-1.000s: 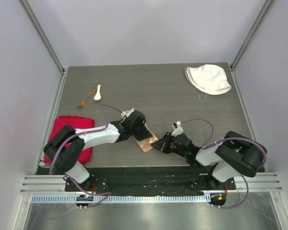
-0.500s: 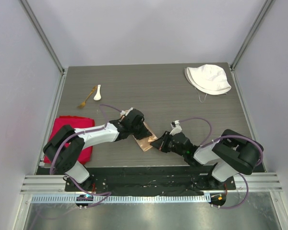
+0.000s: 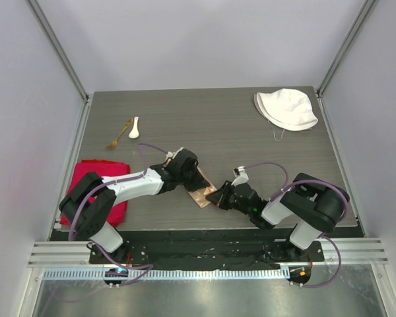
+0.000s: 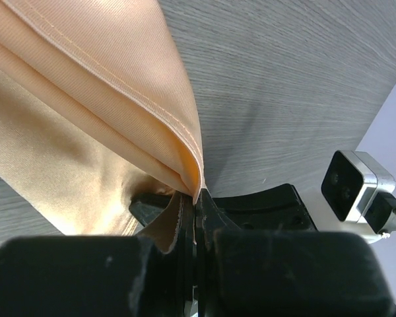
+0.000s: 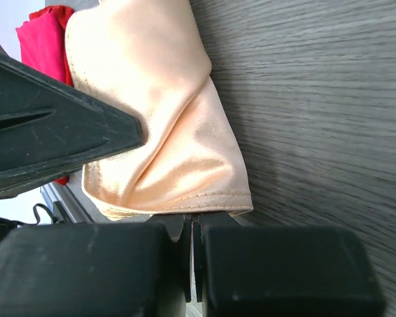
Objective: Fold the napkin into a case and place the utensils inside
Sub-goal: Stuff the top corner of the smaller-rectangle-folded napkin into the folded napkin.
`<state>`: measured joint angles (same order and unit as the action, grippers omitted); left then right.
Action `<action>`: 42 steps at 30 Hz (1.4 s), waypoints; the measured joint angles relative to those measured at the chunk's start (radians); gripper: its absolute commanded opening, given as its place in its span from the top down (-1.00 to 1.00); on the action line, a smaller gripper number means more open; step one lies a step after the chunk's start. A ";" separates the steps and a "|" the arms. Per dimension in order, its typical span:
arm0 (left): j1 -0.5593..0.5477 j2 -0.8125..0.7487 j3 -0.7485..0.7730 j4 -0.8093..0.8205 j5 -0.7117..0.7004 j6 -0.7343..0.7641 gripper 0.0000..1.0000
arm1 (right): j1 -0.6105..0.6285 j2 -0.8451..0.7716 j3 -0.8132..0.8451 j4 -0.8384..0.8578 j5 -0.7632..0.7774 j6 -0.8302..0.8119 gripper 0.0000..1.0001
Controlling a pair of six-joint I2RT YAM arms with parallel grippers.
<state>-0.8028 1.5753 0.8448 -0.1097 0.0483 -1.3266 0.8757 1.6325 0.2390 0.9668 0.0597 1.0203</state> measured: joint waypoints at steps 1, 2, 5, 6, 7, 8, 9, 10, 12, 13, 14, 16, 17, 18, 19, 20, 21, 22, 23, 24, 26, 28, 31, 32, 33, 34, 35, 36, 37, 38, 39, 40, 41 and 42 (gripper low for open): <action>0.000 0.000 0.000 0.000 0.003 0.000 1.00 | 0.001 0.001 -0.004 0.006 0.008 0.000 0.98; 0.000 0.000 0.000 0.000 0.008 0.001 0.99 | 0.001 0.002 -0.008 0.010 0.015 0.000 0.98; 0.000 0.000 -0.001 -0.002 0.024 0.004 0.99 | 0.002 0.003 -0.019 0.026 0.047 0.008 0.98; 0.000 0.000 -0.004 -0.001 0.027 0.004 0.99 | 0.002 0.003 -0.023 0.029 0.059 0.014 0.98; 0.000 0.000 -0.011 0.002 0.032 0.005 0.99 | 0.003 0.003 -0.026 0.030 0.070 0.022 0.98; 0.000 -0.001 -0.022 0.002 0.036 0.005 0.99 | 0.004 0.003 -0.029 0.032 0.082 0.033 0.98; 0.000 -0.002 -0.034 0.002 0.042 0.007 1.00 | 0.005 0.002 -0.034 0.035 0.097 0.042 0.98; 0.000 -0.004 -0.046 0.002 0.046 0.008 0.99 | 0.006 0.000 -0.039 0.036 0.108 0.053 0.98; 0.000 -0.014 -0.075 0.002 0.057 0.008 0.99 | 0.008 -0.008 -0.050 0.036 0.127 0.072 0.98; 0.000 -0.019 -0.086 0.003 0.062 0.008 0.99 | 0.009 -0.012 -0.053 0.035 0.134 0.080 0.98; 0.000 -0.024 -0.093 0.006 0.068 0.008 0.99 | 0.011 -0.014 -0.055 0.034 0.139 0.087 0.98; 0.000 -0.030 -0.103 0.013 0.077 0.008 0.99 | 0.013 -0.016 -0.055 0.029 0.149 0.094 0.98; 0.000 -0.030 -0.106 0.018 0.082 0.011 0.99 | 0.013 -0.016 -0.055 0.029 0.152 0.097 0.98; 0.000 -0.030 -0.109 0.022 0.086 0.012 0.99 | 0.013 -0.016 -0.055 0.029 0.156 0.101 0.98; 0.000 -0.030 -0.115 0.029 0.090 0.018 1.00 | 0.013 -0.015 -0.055 0.029 0.158 0.105 0.98; 0.000 -0.028 -0.119 0.035 0.095 0.022 1.00 | 0.013 -0.014 -0.056 0.031 0.158 0.108 0.98; 0.000 -0.026 -0.124 0.044 0.098 0.024 1.00 | 0.013 -0.011 -0.057 0.035 0.159 0.111 0.98; 0.000 -0.019 -0.130 0.058 0.103 0.026 0.99 | 0.013 -0.009 -0.059 0.041 0.160 0.113 0.98; 0.000 -0.013 -0.135 0.067 0.107 0.026 1.00 | 0.013 -0.009 -0.060 0.043 0.160 0.113 0.98; 0.000 -0.004 -0.143 0.082 0.112 0.026 0.99 | 0.013 -0.009 -0.060 0.043 0.160 0.113 0.98; 0.000 0.011 -0.158 0.108 0.121 0.024 0.99 | 0.013 -0.009 -0.060 0.042 0.160 0.113 0.96; -0.001 0.020 -0.167 0.133 0.132 0.023 0.99 | 0.013 -0.009 -0.060 0.042 0.161 0.112 0.92; -0.005 0.030 -0.173 0.157 0.139 0.022 1.00 | 0.013 -0.009 -0.060 0.042 0.160 0.111 0.79; -0.006 0.032 -0.178 0.166 0.140 0.020 0.99 | 0.013 -0.012 -0.060 0.037 0.159 0.111 0.71; -0.006 0.033 -0.184 0.180 0.142 0.019 0.99 | 0.012 -0.024 -0.058 0.022 0.156 0.110 0.67; -0.007 0.035 -0.188 0.192 0.149 0.018 0.99 | 0.011 -0.053 -0.055 -0.018 0.151 0.104 0.63; -0.008 0.038 -0.190 0.200 0.154 0.018 0.99 | 0.011 -0.078 -0.054 -0.051 0.148 0.096 0.53; -0.009 0.042 -0.190 0.207 0.161 0.018 1.00 | 0.010 -0.114 -0.051 -0.105 0.143 0.087 0.51; -0.011 0.045 -0.190 0.214 0.166 0.018 1.00 | 0.010 -0.161 -0.049 -0.166 0.139 0.073 0.48; -0.013 0.048 -0.191 0.219 0.171 0.018 0.99 | 0.008 -0.221 -0.045 -0.242 0.135 0.053 0.39; -0.014 0.049 -0.192 0.225 0.174 0.018 0.99 | 0.006 -0.286 -0.039 -0.325 0.135 0.032 0.39; -0.014 0.050 -0.194 0.229 0.176 0.018 0.99 | 0.005 -0.337 -0.029 -0.391 0.135 0.017 0.39; -0.015 0.051 -0.195 0.233 0.180 0.018 1.00 | 0.003 -0.407 -0.010 -0.492 0.135 -0.014 0.41; -0.015 0.053 -0.197 0.238 0.183 0.018 0.99 | -0.003 -0.476 0.013 -0.576 0.134 -0.043 0.44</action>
<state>-0.8177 1.6287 0.6479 0.1280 0.2314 -1.3083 0.8730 1.1561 0.2523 0.3908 0.1936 0.9768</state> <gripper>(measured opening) 0.037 0.303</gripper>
